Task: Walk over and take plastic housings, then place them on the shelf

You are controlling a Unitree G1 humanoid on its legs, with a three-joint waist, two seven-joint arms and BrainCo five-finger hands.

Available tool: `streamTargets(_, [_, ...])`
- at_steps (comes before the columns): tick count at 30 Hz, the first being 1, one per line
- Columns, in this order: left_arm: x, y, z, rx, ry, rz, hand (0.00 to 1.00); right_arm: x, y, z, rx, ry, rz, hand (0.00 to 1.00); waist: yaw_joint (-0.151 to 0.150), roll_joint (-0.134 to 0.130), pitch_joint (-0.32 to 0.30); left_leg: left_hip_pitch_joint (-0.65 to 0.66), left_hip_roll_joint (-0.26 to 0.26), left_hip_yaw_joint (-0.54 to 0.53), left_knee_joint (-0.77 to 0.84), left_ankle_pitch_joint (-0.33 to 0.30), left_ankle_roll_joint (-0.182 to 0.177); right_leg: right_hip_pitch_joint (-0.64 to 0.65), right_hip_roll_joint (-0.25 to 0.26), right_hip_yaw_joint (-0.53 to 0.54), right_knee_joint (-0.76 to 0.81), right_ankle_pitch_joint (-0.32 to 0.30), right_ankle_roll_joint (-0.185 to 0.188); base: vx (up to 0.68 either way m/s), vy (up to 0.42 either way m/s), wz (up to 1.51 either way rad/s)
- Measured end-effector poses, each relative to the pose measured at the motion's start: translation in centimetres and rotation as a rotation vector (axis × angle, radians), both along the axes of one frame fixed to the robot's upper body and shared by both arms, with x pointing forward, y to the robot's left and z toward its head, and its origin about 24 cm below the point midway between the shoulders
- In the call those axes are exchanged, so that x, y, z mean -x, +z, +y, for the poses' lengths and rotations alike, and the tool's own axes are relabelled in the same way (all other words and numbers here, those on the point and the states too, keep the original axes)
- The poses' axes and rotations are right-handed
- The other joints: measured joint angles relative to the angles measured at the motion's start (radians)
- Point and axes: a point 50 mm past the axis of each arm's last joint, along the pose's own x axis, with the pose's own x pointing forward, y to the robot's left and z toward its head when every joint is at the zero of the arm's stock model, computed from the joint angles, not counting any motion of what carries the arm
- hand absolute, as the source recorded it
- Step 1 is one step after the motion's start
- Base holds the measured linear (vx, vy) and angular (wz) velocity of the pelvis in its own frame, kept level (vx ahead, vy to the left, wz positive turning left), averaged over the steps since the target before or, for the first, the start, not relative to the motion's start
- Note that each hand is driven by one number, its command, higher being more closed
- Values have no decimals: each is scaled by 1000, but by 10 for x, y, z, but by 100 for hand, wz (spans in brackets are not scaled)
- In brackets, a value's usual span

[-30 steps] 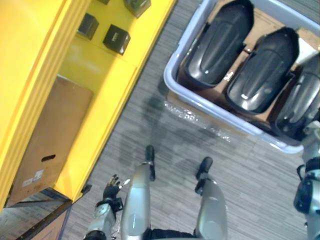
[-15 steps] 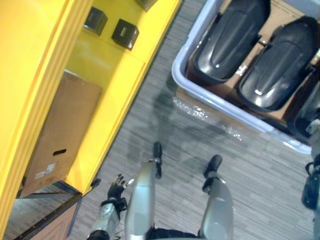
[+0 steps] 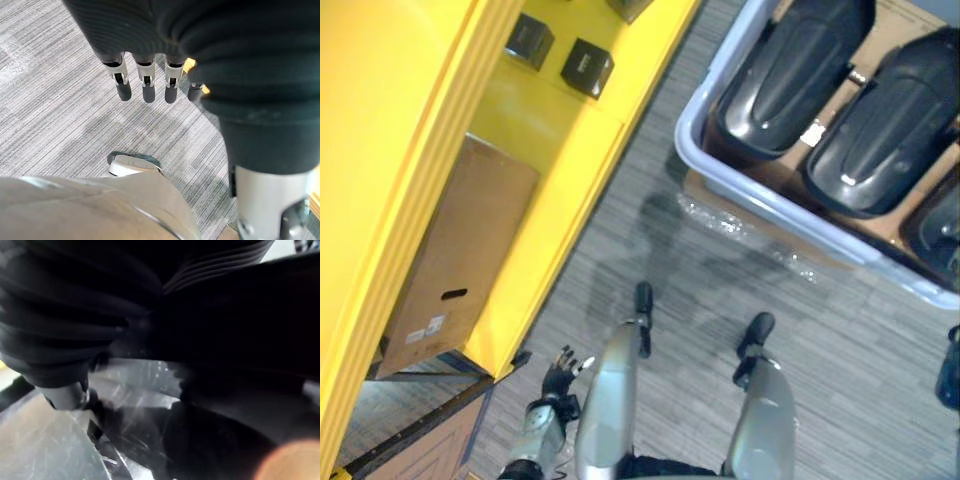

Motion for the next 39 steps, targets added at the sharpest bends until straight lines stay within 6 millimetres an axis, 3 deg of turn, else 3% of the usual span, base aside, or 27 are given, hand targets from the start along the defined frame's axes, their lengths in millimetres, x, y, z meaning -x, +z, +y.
streamTargets(10, [-9, 13, -8, 23, -25, -100, 0, 7, -7, -3, 45, 6, 90, 100, -11, 0, -1, 54, -4, -22, -18, 11, -4, 68, -4, -31, 3, -16, 0, 1, -9, 8])
streamTargets(16, [-28, 46, -13, 49, -49, -294, 0, 12, -10, -3, 96, 31, 95, 100, -30, -20, 0, 120, 13, -14, -24, 4, -9, 143, 15, -33, -30, -12, 0, 15, -4, -5])
streamTargets(20, [-42, 77, -6, 30, -67, -435, 0, 6, -15, 12, 136, 75, 44, 100, -52, -79, -6, 201, 32, 3, -61, 3, -17, 221, 42, -30, -87, -3, -4, 31, -19, -14])
streamTargets(22, [-45, 96, -6, 50, -70, -512, 0, 8, -19, 21, 154, 73, -12, 100, -57, -122, -12, 267, 36, 17, -108, 9, -27, 285, 55, -31, -144, 13, -3, 88, -34, -14])
streamTargets(25, [-48, 114, -5, 57, -74, -574, 0, 11, -30, 39, 187, 76, -43, 100, -75, -184, -93, 339, 33, 38, -167, 11, -32, 351, 60, -36, -208, 28, 0, 127, -24, -9])
streamTargets(28, [-56, 141, -10, 67, -101, -660, 0, 15, -33, 52, 233, 63, -76, 100, -86, -213, -180, 403, 26, 44, -223, 14, -38, 409, 61, -48, -248, 31, 5, 172, -21, 3])
streamTargets(30, [-60, 158, -15, 37, -132, -703, 0, 14, -28, 60, 290, 77, -87, 100, -87, -212, -236, 440, 22, 50, -250, 15, -41, 437, 58, -53, -260, 33, 7, 145, -1, 0])
streamTargets(33, [-65, 189, -19, -68, -180, -787, 0, 10, -4, 80, 425, 139, -167, 100, -88, -197, -293, 505, 18, 56, -291, 17, -43, 484, 56, -55, -266, 35, 10, 107, 16, -1])
streamTargets(39, [-86, 228, 1, -326, -264, -833, 0, -11, 39, 134, 748, 429, -339, 100, -86, -196, -377, 600, 15, 84, -380, 42, -54, 523, 54, -54, -267, 36, 12, 27, 7, -10])
